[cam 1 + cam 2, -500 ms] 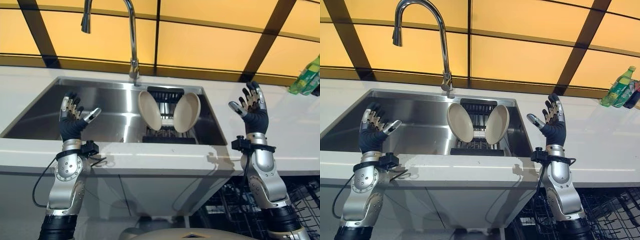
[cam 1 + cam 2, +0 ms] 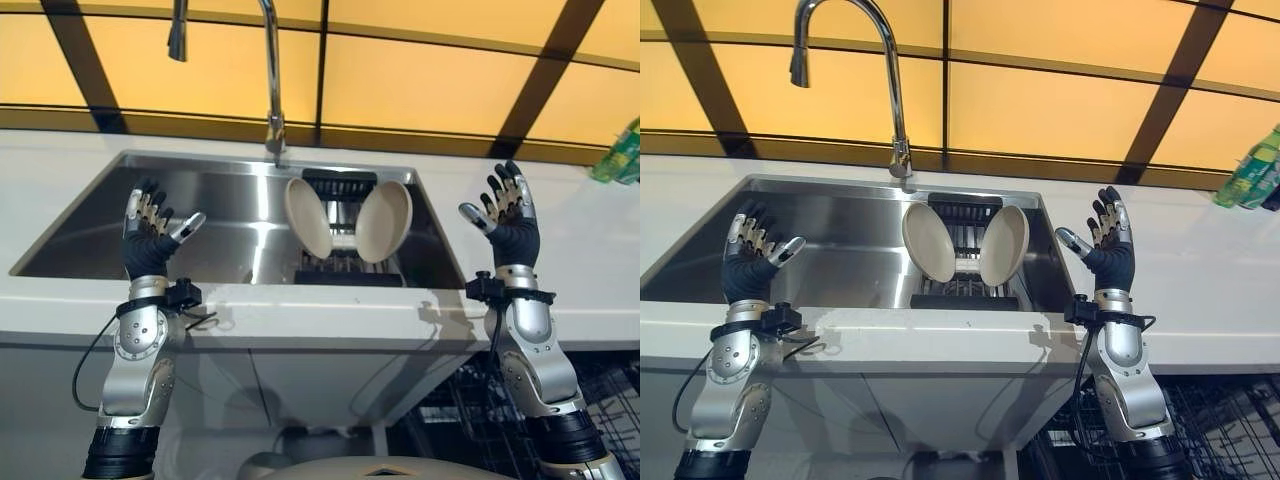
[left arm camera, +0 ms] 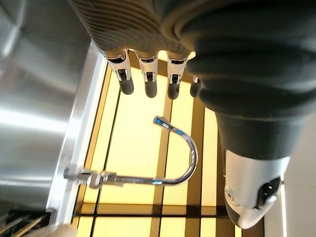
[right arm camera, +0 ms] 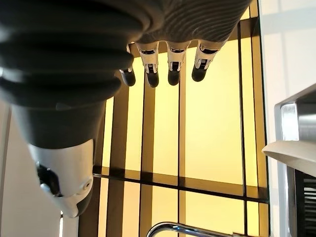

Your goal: Pick up plates and place into dishwasher.

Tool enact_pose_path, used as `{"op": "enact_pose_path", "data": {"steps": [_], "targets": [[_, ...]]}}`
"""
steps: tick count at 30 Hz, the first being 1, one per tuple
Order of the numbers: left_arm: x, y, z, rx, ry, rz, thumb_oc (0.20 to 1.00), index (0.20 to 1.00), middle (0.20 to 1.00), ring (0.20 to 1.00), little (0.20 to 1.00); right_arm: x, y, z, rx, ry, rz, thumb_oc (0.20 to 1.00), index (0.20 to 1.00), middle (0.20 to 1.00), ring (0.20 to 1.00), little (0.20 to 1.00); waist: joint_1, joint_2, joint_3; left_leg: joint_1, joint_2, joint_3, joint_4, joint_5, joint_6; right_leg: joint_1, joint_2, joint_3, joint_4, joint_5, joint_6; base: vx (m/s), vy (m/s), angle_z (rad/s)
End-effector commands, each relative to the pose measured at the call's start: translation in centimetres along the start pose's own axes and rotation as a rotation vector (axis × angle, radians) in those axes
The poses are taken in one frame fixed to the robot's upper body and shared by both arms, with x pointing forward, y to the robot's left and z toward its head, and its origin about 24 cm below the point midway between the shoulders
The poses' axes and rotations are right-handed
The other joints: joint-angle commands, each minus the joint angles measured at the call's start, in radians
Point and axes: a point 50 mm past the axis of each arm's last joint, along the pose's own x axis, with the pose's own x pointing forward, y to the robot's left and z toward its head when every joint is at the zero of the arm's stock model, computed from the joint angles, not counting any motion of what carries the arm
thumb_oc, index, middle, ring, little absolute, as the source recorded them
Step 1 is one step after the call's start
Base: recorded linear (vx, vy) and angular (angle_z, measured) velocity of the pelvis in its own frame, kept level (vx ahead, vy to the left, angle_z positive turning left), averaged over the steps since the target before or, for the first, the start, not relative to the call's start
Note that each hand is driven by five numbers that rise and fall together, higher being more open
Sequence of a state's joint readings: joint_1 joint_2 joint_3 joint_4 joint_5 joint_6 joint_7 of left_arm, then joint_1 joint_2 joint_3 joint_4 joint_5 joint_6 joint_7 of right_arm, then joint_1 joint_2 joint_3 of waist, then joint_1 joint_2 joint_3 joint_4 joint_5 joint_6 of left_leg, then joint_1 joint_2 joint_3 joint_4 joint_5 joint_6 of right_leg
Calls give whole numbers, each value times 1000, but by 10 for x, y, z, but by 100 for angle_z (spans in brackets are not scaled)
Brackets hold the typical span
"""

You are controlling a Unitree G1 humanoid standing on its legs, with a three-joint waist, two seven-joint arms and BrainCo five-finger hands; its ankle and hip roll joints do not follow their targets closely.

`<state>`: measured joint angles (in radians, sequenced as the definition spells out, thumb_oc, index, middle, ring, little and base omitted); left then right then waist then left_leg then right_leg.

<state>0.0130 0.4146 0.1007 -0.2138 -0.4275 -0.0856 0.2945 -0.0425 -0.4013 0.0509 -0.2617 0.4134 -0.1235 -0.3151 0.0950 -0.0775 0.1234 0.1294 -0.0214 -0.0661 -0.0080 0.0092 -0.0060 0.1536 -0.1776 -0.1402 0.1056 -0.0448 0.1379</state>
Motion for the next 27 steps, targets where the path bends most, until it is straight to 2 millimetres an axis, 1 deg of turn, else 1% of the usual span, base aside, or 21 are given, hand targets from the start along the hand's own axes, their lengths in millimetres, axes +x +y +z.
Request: {"op": "enact_pose_path", "data": {"steps": [1, 2, 4, 7, 8, 11, 12, 14, 15, 16, 17, 18, 19, 20, 22, 24, 27], "targets": [[11, -2, 20, 8, -126, -16, 1000, 1000, 1000, 1000, 1000, 10, 3, 24, 27, -156, 14, 1000, 1000, 1000, 1000, 1000, 21, 14, -45, 31, -22, -46, 46, -76, 14, -150, -27, 43, 38, 161, 28, -38, -146, -19], [14, -1, 23, 11, -132, -16, 1000, 1000, 1000, 1000, 1000, 11, 3, 24, 30, -162, 8, 1000, 1000, 1000, 1000, 1000, 18, 9, -36, 29, -19, -44, 52, -81, 15, -163, -28, 56, 38, 182, 38, -45, -147, -19], [16, 0, 23, 12, -131, -20, 1000, 1000, 1000, 1000, 1000, 13, -2, 23, 26, -167, 4, 1000, 1000, 1000, 1000, 1000, 22, 14, -42, 20, -1, -35, 50, -76, 11, -132, -17, 60, -15, 136, 25, -13, -161, 3], [16, -3, 21, 27, -120, -35, 1000, 1000, 1000, 1000, 1000, 14, -7, 25, 19, -162, -2, 1000, 1000, 1000, 1000, 1000, 25, 15, -66, 6, 26, -7, 46, -69, -11, -85, 5, 46, -94, 119, 5, 12, -160, 2], [16, -3, 21, 28, -118, -36, 1000, 1000, 1000, 1000, 1000, 14, -7, 25, 18, -161, -2, 1000, 1000, 1000, 1000, 1000, 25, 15, -68, 5, 29, -5, 46, -68, -13, -80, 7, 44, -99, 118, 3, 33, -115, -1], [15, -4, 20, 67, -119, -43, 1000, 1000, 1000, 1000, 1000, 14, -8, 26, 6, -142, 17, 1000, 1000, 1000, 1000, 1000, 25, 14, -82, -14, 50, 15, 69, -66, -39, -53, 23, 26, -117, 93, -19, 50, -129, 4], [14, -4, 20, 75, -120, -43, 1000, 1000, 1000, 1000, 1000, 14, -7, 26, 0, -137, 24, 1000, 1000, 1000, 1000, 1000, 25, 14, -81, -21, 52, 19, 85, -69, -45, -49, 24, 18, -116, 89, -24, 46, -118, 8], [14, -3, 20, 86, -121, -44, 1000, 1000, 1000, 1000, 1000, 13, -8, 26, -12, -131, 28, 1000, 1000, 1000, 1000, 1000, 30, 5, -74, -51, 40, 14, 160, -90, -57, -44, 26, 10, -113, 80, -38, 44, -100, 5], [13, -2, 19, 85, -121, -39, 1000, 1000, 1000, 1000, 1000, 13, -10, 26, -20, -133, 28, 1000, 1000, 1000, 1000, 1000, 33, 1, -61, -81, 25, 7, 230, -94, -62, -43, 25, 5, -110, 79, -46, 41, -58, 11], [12, -1, 18, 85, -115, -31, 1000, 1000, 1000, 1000, 1000, 13, -11, 26, -23, -131, 23, 1000, 1000, 1000, 1000, 1000, 36, 3, -49, -106, 20, 4, 271, -82, -69, -41, 29, 1, -106, 78, -52, 79, -28, 17], [10, 0, 15, 84, -109, -27, 1000, 1000, 1000, 1000, 1000, 14, -11, 26, -24, -128, 17, 1000, 1000, 1000, 1000, 1000, 40, 9, -42, -108, 23, -5, 271, -86, -70, -35, 35, 1, -104, 73, -54, 98, 13, 25], [9, 2, 14, 81, -107, -22, 1000, 1000, 1000, 1000, 1000, 15, -11, 26, -25, -127, 13, 1000, 1000, 1000, 1000, 1000, 43, 14, -38, -105, 26, -20, 245, -78, -64, -40, 35, 1, -98, 74, -55, 113, 71, 23], [7, 5, 13, 80, -104, -15, 1000, 1000, 1000, 1000, 1000, 14, -9, 25, -29, -125, 14, 1000, 1000, 1000, 1000, 1000, 44, 24, -34, -110, 30, -27, 230, -39, -61, -47, 38, 6, -94, 77, -60, 120, 97, 18], [6, 7, 13, 86, -100, -7, 1000, 1000, 1000, 1000, 1000, 15, -8, 24, -29, -119, 16, 1000, 1000, 1000, 1000, 1000, 47, 27, -32, -96, 30, -32, 203, -53, -55, -47, 35, 11, -91, 76, -56, 156, 118, 6], [3, 11, 11, 102, -91, 3, 1000, 1000, 1000, 1000, 1000, 12, -5, 20, -29, -102, 19, 1000, 1000, 1000, 1000, 1000, 40, 34, -42, -63, 42, -17, 141, -52, -52, -43, 36, 21, -97, 74, -53, 202, 110, -10], [0, 15, 12, 122, -87, 3, 1000, 1000, 1000, 1000, 1000, 7, -10, 19, -29, -83, 17, 1000, 1000, 1000, 1000, 1000, 32, 36, -54, -45, 50, -2, 105, -43, -58, -36, 38, 30, -111, 76, -48, 207, 98, -12], [-2, 18, 11, 149, -84, -5, 1000, 1000, 1000, 1000, 1000, 2, -16, 17, -20, -71, 11, 1000, 1000, 1000, 1000, 1000, 26, 32, -59, -29, 50, 7, 85, -43, -65, -27, 32, 30, -127, 83, -39, 188, 68, -8]]}}
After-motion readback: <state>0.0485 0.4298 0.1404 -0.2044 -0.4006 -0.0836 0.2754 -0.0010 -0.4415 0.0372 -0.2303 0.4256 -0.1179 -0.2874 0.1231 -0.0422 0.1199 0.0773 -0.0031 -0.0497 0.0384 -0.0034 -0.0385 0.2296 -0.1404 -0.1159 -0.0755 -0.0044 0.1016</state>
